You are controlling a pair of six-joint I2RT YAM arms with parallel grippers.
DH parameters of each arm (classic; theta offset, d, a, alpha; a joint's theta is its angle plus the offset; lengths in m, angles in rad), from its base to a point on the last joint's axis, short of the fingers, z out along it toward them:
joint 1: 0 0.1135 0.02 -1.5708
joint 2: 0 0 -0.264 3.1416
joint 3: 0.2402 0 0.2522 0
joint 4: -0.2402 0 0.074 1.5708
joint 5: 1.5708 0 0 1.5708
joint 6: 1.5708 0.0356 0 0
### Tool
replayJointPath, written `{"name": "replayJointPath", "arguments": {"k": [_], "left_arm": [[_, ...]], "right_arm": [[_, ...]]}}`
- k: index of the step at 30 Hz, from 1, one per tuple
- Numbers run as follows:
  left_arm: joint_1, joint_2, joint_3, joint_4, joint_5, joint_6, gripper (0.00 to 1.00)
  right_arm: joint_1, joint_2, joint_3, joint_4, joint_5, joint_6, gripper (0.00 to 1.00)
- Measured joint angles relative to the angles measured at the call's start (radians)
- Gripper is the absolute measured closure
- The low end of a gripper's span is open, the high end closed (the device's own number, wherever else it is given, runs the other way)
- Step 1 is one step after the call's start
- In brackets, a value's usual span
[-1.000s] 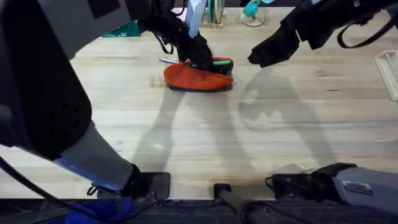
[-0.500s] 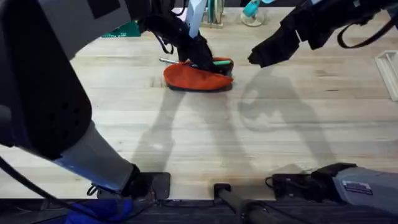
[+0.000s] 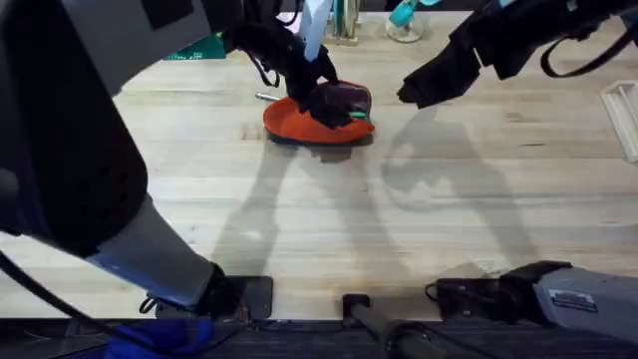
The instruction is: Unzip the bag, pick up the pens from the table one at a time and place them inside, then zip the bag closed.
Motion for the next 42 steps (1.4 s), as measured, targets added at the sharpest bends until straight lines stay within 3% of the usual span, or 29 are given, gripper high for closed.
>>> {"name": "replayJointPath", "arguments": {"k": [9, 17, 24, 32, 37, 42], "left_arm": [[0.0, 0.0, 0.002, 0.0, 0.0, -0.005, 0.006], [0.0, 0.0, 0.12, -0.02, -0.04, -0.124, 0.005], [0.0, 0.0, 0.267, -0.145, -0.164, -0.164, 0.006], [0.0, 0.0, 0.394, -0.27, -0.367, -0.173, 0.008], [0.006, 0.0, 0.418, -0.299, -0.503, -0.173, 0.008], [0.037, 0.0, 0.418, -0.34, -0.571, -0.152, 0.01]], "right_arm": [[0.0, 0.0, 0.0, 0.0, 0.0, 0.0, 0.006], [0.0, 0.0, 0.0, 0.0, 0.0, 0.0, 0.005], [0.0, 0.0, 0.0, -0.001, 0.0, 0.0, 0.005], [0.0, 0.0, 0.0, -0.001, 0.0, 0.0, 0.005], [0.0, 0.0, 0.0, -0.001, 0.0, 0.0, 0.005], [0.0, 0.0, 0.0, -0.001, 0.0, 0.0, 0.005]]}}
